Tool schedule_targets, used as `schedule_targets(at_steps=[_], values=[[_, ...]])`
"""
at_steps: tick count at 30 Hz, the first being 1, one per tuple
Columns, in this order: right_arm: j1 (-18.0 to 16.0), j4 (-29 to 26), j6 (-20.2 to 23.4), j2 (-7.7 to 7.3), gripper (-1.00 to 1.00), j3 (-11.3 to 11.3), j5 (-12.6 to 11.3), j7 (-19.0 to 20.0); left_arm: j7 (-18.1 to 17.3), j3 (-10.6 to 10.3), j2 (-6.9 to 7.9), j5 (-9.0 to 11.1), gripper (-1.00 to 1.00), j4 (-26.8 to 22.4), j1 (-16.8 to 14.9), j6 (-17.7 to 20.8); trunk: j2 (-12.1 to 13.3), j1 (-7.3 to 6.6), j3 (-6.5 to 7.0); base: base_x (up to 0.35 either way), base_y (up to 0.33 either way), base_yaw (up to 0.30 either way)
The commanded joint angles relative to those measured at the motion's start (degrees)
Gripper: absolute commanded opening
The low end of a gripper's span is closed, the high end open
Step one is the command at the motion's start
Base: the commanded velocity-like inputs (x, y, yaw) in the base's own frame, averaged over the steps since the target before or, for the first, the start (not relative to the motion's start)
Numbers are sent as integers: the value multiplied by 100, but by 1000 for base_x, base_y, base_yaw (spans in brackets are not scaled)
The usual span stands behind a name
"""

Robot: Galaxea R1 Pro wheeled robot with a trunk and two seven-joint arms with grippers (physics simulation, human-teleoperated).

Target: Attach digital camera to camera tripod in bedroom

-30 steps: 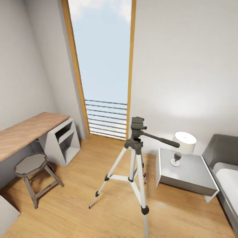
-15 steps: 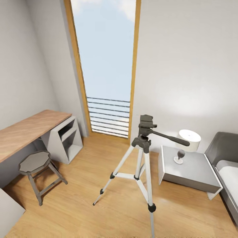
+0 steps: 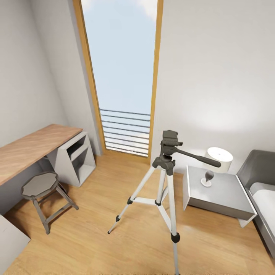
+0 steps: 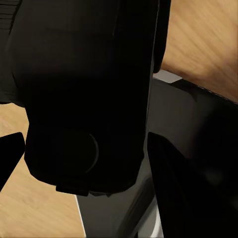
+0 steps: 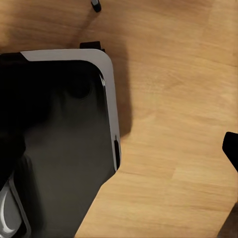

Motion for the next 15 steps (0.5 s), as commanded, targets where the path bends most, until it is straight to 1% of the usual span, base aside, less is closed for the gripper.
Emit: schedule_targets(at_steps=[1, 15], values=[[-9, 19, -31, -3, 100, -46, 9, 23, -5, -50, 0, 33, -100, 2, -3, -13, -12, 3, -21, 0, 0, 0], [-9, 19, -30, -3, 100, -46, 8, 23, -5, -50, 0, 34, -100, 2, -3, -13, -12, 3, -150, 0, 0, 0]])
